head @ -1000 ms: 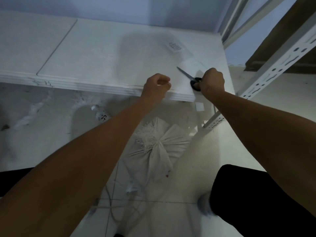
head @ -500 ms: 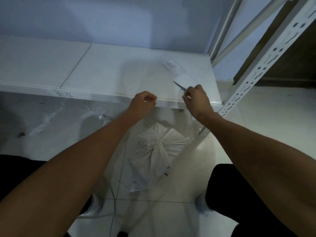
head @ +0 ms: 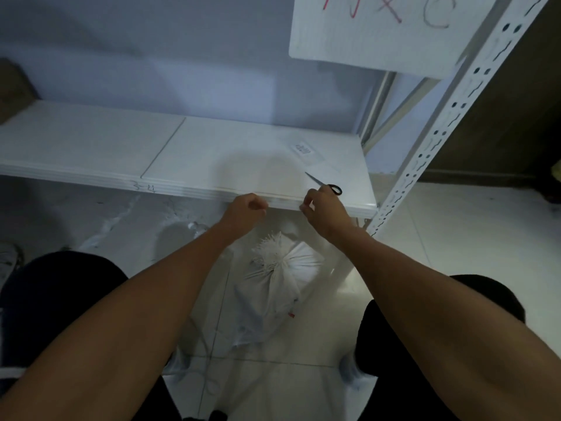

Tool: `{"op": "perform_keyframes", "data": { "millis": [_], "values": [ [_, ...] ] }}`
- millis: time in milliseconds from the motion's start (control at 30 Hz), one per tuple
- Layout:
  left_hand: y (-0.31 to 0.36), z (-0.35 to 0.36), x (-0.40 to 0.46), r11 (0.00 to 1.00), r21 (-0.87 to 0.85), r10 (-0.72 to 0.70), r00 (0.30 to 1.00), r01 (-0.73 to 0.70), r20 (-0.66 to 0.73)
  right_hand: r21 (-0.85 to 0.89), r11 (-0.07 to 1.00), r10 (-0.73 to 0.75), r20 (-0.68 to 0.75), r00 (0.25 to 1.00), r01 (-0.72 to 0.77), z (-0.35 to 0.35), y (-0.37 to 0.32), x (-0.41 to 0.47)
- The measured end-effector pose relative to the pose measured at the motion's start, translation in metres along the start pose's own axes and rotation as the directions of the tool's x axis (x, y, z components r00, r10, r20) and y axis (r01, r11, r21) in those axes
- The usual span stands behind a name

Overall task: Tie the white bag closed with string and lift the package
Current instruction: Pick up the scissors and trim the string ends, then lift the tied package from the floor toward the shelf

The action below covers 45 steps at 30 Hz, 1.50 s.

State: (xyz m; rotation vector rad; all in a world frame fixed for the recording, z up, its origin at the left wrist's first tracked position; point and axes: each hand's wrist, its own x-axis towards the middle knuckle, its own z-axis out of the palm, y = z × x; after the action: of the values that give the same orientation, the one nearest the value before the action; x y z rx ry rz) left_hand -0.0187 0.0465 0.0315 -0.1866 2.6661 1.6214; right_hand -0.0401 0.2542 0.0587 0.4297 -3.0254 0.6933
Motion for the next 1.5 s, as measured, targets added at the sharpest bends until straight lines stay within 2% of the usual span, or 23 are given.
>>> {"op": "perform_keyframes", "data": {
  "millis": [133,233,333,467,600,700,767,900,1033,1200,1367,1433,1500],
  "values": [
    [0.003,-0.007,-0.011,0.998,0.060,0.008,1.000,-0.008,-0.008,-0.079,0.993,-0.070,0.167,0.984,0.084,-0.012,-0.005,-0.010],
    [-0.004,-0.005,-0.024,0.991,0.130,-0.046,0.999,0.042,0.022,-0.083,0.992,-0.069,0.232,0.970,0.090,-0.013,-0.005,-0.017],
    [-0.025,0.002,-0.033,0.973,0.194,-0.141,0.986,0.123,0.085,-0.077,0.994,-0.051,0.259,0.965,0.073,-0.005,0.001,-0.024],
    [-0.059,0.020,-0.045,0.960,0.188,-0.234,0.965,0.210,0.115,-0.066,0.998,0.003,0.294,0.956,0.017,0.022,0.017,-0.030],
    [-0.088,0.034,-0.058,0.919,0.330,-0.259,0.961,0.215,0.095,-0.104,0.994,0.055,0.345,0.937,-0.020,0.054,0.036,-0.032],
    [-0.106,0.040,-0.070,0.861,0.457,-0.344,0.918,0.223,0.199,-0.149,0.988,0.084,0.359,0.930,-0.032,0.075,0.050,-0.029],
    [-0.115,0.045,-0.077,0.857,0.472,-0.368,0.886,0.205,0.282,-0.158,0.987,0.096,0.366,0.926,-0.040,0.089,0.060,-0.027],
    [-0.125,0.056,-0.078,0.845,0.496,-0.396,0.858,0.201,0.327,-0.133,0.988,0.120,0.358,0.926,-0.077,0.110,0.074,-0.019],
    [-0.132,0.069,-0.072,0.796,0.604,-0.357,0.839,0.043,0.410,-0.085,0.986,0.162,0.361,0.918,-0.140,0.126,0.080,-0.005],
    [-0.143,0.081,-0.073,0.753,0.656,-0.313,0.850,-0.051,0.425,0.024,0.973,0.206,0.361,0.910,-0.230,0.142,0.086,0.001],
    [-0.155,0.076,-0.060,0.747,0.651,-0.252,0.849,-0.135,0.465,0.072,0.935,0.297,0.377,0.877,-0.348,0.157,0.094,-0.007],
    [-0.162,0.065,-0.053,0.770,0.612,-0.167,0.868,-0.182,0.467,0.085,0.920,0.333,0.343,0.878,-0.382,0.157,0.098,-0.009],
    [-0.168,0.051,-0.046,0.800,0.582,-0.140,0.896,-0.149,0.422,0.083,0.906,0.372,0.315,0.873,-0.416,0.155,0.102,-0.013]
  ]
}}
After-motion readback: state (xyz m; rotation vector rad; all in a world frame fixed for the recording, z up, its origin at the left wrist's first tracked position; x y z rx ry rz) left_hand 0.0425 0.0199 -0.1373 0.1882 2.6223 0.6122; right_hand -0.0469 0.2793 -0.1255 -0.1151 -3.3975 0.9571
